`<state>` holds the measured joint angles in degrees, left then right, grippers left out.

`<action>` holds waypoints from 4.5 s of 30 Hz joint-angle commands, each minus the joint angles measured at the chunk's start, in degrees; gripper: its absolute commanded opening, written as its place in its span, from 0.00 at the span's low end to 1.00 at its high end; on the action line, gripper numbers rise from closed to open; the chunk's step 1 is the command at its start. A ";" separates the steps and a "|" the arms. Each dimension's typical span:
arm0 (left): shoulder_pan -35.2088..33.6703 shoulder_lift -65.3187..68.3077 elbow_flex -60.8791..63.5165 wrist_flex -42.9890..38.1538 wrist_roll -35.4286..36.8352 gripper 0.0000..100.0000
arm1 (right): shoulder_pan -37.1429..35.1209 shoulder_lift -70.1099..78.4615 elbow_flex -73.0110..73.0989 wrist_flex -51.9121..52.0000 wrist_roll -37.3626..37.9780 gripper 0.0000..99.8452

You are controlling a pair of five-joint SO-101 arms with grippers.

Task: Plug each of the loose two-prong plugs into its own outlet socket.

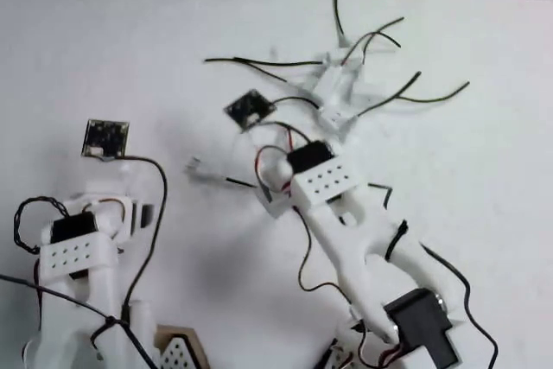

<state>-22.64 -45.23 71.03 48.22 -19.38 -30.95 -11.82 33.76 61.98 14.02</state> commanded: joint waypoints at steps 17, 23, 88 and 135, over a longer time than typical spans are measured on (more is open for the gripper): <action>-0.48 -1.63 -0.44 -1.14 0.70 0.25 | -0.22 17.36 -3.34 -8.31 0.88 0.01; -0.48 -1.63 -0.44 -1.14 0.70 0.25 | 0.13 15.43 -3.96 -4.00 0.88 0.02; -0.40 -1.63 -0.26 -1.14 0.70 0.25 | 2.86 6.29 6.51 4.26 3.34 0.16; -0.40 -1.63 -0.26 -1.05 0.62 0.25 | 14.46 -6.29 -5.45 -2.33 -40.18 0.07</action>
<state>-22.64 -45.23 71.03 48.22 -19.38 -17.05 -14.81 28.22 59.16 -26.24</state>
